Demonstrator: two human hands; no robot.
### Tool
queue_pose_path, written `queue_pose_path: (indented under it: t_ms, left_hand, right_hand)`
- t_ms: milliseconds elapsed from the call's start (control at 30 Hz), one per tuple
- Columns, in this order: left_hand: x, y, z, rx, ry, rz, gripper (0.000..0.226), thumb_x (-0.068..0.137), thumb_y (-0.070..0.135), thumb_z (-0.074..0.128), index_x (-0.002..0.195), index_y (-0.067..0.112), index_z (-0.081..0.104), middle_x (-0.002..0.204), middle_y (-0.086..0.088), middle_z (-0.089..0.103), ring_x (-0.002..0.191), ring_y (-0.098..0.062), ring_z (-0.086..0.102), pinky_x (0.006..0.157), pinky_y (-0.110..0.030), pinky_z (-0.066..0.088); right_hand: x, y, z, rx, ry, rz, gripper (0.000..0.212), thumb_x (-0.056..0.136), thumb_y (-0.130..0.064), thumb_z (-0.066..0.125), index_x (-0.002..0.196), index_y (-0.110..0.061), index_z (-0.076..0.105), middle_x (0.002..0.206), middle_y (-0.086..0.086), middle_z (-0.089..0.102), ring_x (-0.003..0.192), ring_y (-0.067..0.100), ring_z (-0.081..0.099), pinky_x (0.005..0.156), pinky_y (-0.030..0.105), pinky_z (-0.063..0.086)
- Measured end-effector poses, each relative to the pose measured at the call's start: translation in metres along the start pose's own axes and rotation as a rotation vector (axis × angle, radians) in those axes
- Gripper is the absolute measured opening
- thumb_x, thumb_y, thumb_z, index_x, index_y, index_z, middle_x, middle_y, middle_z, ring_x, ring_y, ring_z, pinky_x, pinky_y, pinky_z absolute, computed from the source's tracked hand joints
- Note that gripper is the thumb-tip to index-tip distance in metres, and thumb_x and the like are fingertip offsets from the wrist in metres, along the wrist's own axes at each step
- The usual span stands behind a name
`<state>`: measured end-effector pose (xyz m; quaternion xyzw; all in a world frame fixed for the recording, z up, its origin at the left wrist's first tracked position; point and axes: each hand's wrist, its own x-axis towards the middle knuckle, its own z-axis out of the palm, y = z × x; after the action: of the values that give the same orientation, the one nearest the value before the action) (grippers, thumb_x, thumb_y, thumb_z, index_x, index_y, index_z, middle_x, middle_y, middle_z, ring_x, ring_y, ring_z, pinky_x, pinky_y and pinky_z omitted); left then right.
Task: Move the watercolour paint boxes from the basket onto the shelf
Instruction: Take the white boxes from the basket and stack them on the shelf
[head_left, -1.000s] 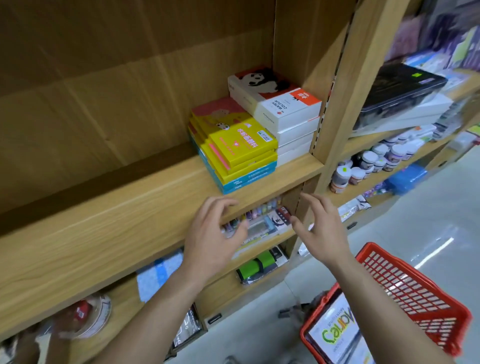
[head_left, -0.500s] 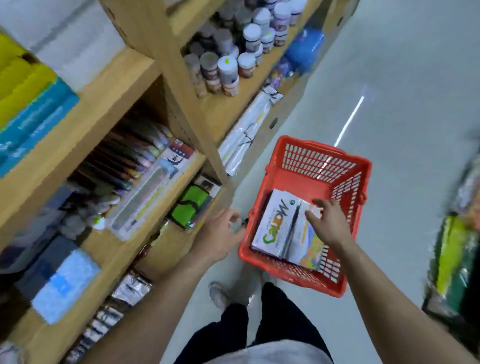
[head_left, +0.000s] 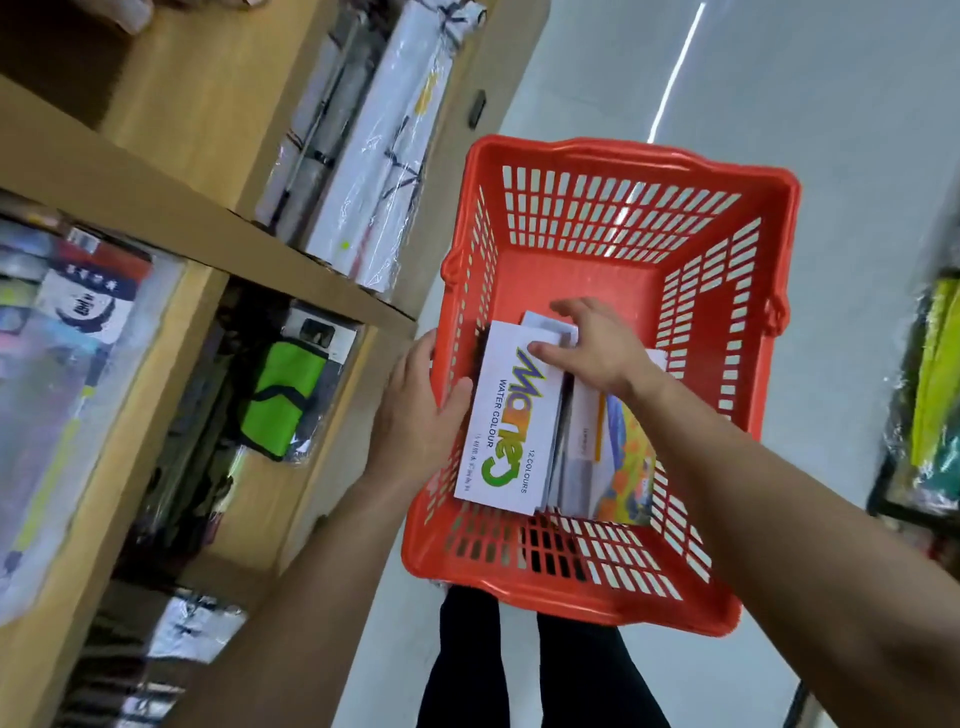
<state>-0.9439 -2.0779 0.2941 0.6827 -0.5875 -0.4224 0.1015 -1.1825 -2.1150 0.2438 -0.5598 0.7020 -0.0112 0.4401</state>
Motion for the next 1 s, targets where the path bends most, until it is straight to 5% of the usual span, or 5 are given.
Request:
queue_pose_path:
  t_ms: [133,333,567,767,1000]
  left_hand:
    - [0.006,-0.017,0.019,-0.023,0.053,-0.047,0.048,0.096,0.047,0.046,0.143,0.036,0.040,0.133,0.003,0.062,0.116,-0.018,0.063,0.097,-0.043,0.053]
    - [0.011,-0.022,0.022,-0.032,0.090,-0.053,0.036,0.097,0.040,0.050,0.132,0.032,0.051,0.118,0.007,0.066,0.103,-0.012,0.065,0.087,-0.035,0.053]
    - [0.010,-0.020,0.022,-0.064,0.074,-0.086,0.037,0.091,0.047,0.055,0.126,0.036,0.053,0.112,0.011,0.067,0.097,-0.007,0.068,0.081,-0.037,0.059]
    - [0.010,-0.016,0.021,-0.063,0.076,-0.092,0.034,0.091,0.044,0.056,0.123,0.032,0.056,0.110,0.009,0.068,0.096,-0.011,0.069,0.081,-0.044,0.060]
    - [0.010,-0.018,0.022,-0.052,0.078,-0.078,0.035,0.091,0.048,0.055,0.121,0.029,0.057,0.108,0.010,0.067,0.095,-0.008,0.068,0.076,-0.031,0.058]
  right_hand:
    - [0.035,0.010,0.026,-0.029,-0.118,-0.011,0.080,0.082,-0.069,0.069,0.144,-0.019,0.057,0.139,0.007,0.065,0.124,0.029,0.064,0.102,0.041,0.050]
    - [0.057,0.018,0.032,-0.044,-0.198,0.010,0.080,0.056,-0.091,0.047,0.110,-0.037,0.070,0.093,-0.013,0.073,0.103,0.024,0.072,0.068,0.027,0.045]
    - [0.059,0.025,0.034,-0.015,-0.153,-0.041,0.085,0.057,-0.089,0.052,0.120,-0.035,0.072,0.108,-0.010,0.079,0.101,0.020,0.073,0.087,0.036,0.054]
    - [0.057,0.022,0.031,-0.024,-0.179,-0.057,0.079,0.055,-0.086,0.056,0.114,-0.034,0.067,0.095,-0.016,0.067,0.095,0.019,0.068,0.081,0.035,0.052]
    - [0.063,0.028,0.031,-0.021,-0.213,-0.067,0.089,0.050,-0.087,0.055,0.120,-0.032,0.063,0.098,-0.018,0.051,0.097,0.019,0.060,0.085,0.035,0.047]
